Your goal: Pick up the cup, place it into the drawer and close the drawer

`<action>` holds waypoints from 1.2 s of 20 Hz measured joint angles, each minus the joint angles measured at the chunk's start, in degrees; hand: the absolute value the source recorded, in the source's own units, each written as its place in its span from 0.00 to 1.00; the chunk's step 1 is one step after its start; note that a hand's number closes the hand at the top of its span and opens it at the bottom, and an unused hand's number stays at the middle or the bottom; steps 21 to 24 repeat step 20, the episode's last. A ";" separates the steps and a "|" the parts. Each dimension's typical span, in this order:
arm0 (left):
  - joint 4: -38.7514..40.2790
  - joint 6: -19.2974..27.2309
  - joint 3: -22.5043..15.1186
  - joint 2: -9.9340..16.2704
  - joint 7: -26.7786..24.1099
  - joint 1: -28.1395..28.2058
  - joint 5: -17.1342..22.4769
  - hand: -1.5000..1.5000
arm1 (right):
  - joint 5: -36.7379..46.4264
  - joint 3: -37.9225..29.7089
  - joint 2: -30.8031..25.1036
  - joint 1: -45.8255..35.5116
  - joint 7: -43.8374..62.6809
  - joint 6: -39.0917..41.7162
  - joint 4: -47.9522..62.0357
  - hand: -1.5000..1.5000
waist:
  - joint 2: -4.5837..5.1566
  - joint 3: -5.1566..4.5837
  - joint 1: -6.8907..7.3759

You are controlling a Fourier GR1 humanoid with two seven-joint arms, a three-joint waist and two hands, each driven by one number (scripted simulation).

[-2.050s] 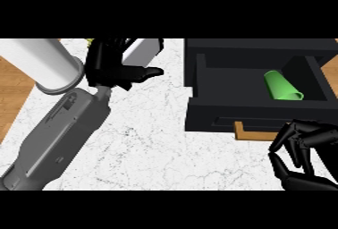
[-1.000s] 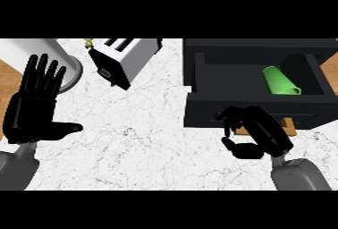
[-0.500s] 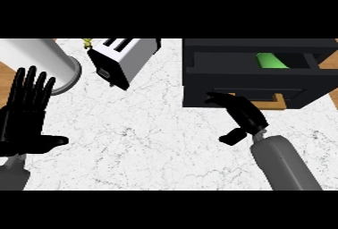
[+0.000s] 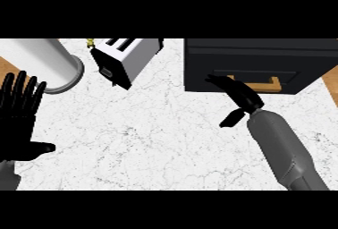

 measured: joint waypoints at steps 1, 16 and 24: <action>-0.15 -0.12 0.00 -0.30 -0.08 0.11 -0.27 0.00 | -0.20 -0.80 -0.26 -1.50 -1.48 -0.30 2.45 0.00 | -0.11 -0.07 0.09; 1.71 -3.16 -0.37 -1.76 -0.77 -0.96 -2.33 0.00 | -1.44 -4.91 -5.23 -14.03 -13.36 7.19 18.99 0.00 | 0.24 -0.15 2.84; 2.26 -3.02 -0.11 -1.75 -0.50 -1.67 -2.61 0.00 | -1.18 -5.11 -5.47 -14.54 -14.68 7.30 20.52 0.00 | 0.14 -0.28 3.01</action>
